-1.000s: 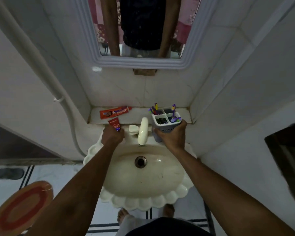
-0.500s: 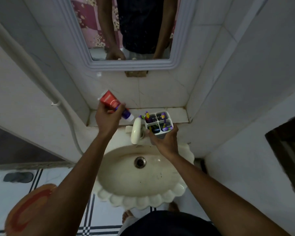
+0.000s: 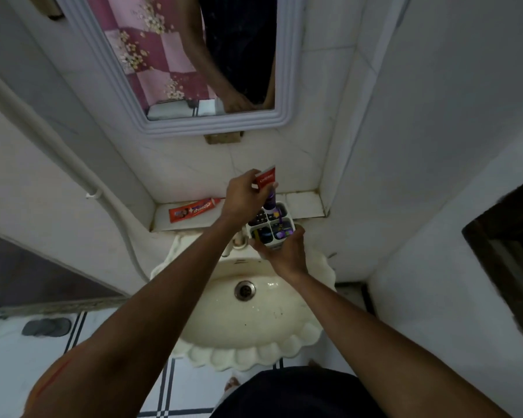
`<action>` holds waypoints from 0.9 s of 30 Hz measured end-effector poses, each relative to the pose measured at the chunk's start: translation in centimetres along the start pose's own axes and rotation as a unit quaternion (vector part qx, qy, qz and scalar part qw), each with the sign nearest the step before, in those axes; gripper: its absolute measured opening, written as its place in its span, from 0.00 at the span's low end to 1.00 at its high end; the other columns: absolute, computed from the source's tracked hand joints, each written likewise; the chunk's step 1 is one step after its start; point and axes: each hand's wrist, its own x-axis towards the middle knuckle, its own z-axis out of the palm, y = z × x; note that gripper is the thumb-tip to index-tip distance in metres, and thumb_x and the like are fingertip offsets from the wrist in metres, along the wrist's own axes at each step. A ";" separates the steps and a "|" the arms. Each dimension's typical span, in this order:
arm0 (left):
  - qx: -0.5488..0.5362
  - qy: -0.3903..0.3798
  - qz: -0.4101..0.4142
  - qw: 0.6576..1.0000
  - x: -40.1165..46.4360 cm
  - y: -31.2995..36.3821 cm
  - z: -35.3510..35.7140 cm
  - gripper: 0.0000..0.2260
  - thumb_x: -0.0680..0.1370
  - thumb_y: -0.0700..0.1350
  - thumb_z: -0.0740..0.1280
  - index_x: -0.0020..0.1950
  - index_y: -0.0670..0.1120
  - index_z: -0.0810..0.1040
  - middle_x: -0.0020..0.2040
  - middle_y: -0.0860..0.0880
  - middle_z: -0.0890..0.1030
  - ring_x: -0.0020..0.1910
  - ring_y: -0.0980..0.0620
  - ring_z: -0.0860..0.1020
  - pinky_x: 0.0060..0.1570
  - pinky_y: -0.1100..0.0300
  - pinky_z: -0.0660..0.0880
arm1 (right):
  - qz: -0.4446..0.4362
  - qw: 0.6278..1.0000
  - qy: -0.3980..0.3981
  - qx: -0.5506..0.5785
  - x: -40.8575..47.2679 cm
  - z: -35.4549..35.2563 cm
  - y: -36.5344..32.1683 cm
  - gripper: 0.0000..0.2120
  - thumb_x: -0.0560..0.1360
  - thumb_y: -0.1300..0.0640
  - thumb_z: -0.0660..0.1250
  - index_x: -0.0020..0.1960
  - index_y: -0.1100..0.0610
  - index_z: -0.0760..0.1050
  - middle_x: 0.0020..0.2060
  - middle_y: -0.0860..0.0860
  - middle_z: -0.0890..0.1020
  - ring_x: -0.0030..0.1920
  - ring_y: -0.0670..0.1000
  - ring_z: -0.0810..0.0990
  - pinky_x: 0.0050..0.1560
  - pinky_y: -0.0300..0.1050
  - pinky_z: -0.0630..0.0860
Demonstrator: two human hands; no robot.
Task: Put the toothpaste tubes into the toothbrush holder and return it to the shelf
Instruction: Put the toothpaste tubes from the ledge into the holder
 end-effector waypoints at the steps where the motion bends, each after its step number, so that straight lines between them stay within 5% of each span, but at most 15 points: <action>1: 0.010 -0.001 -0.003 1.000 0.1 -0.1 0.0 0.16 0.81 0.55 0.74 0.61 0.45 0.83 0.55 0.48 0.88 0.47 0.52 0.87 0.51 0.48 0.86 | 0.000 1.000 0.001 -0.002 0.0 0.0 0.0 0.57 0.60 0.31 0.88 0.73 0.56 0.63 0.65 0.50 0.80 0.62 0.51 0.83 0.62 0.52 0.85; 6: 0.037 0.022 -0.005 0.999 0.4 -0.9 -1.0 0.19 0.81 0.61 0.71 0.65 0.49 0.83 0.58 0.51 0.88 0.48 0.55 0.88 0.50 0.50 0.86 | 0.008 1.000 0.004 -0.017 0.3 -0.1 0.2 0.58 0.57 0.25 0.86 0.72 0.54 0.64 0.64 0.49 0.80 0.63 0.53 0.83 0.62 0.55 0.85; 12: 0.085 -0.068 0.007 0.994 0.6 -2.0 -0.2 0.23 0.81 0.60 0.72 0.72 0.50 0.79 0.62 0.50 0.86 0.52 0.52 0.87 0.53 0.50 0.85 | 0.007 1.000 -0.003 -0.021 -0.1 0.1 -0.2 0.58 0.58 0.28 0.86 0.74 0.55 0.62 0.66 0.50 0.77 0.65 0.55 0.81 0.64 0.57 0.84; 27: 0.187 -0.108 0.077 0.973 3.1 -4.0 4.9 0.14 0.83 0.56 0.66 0.60 0.51 0.85 0.57 0.54 0.87 0.56 0.50 0.83 0.56 0.50 0.80 | 0.015 0.999 -0.029 -0.032 0.1 -0.1 -0.1 0.73 0.58 0.26 0.87 0.86 0.54 0.50 0.79 0.54 0.70 0.78 0.56 0.74 0.74 0.55 0.80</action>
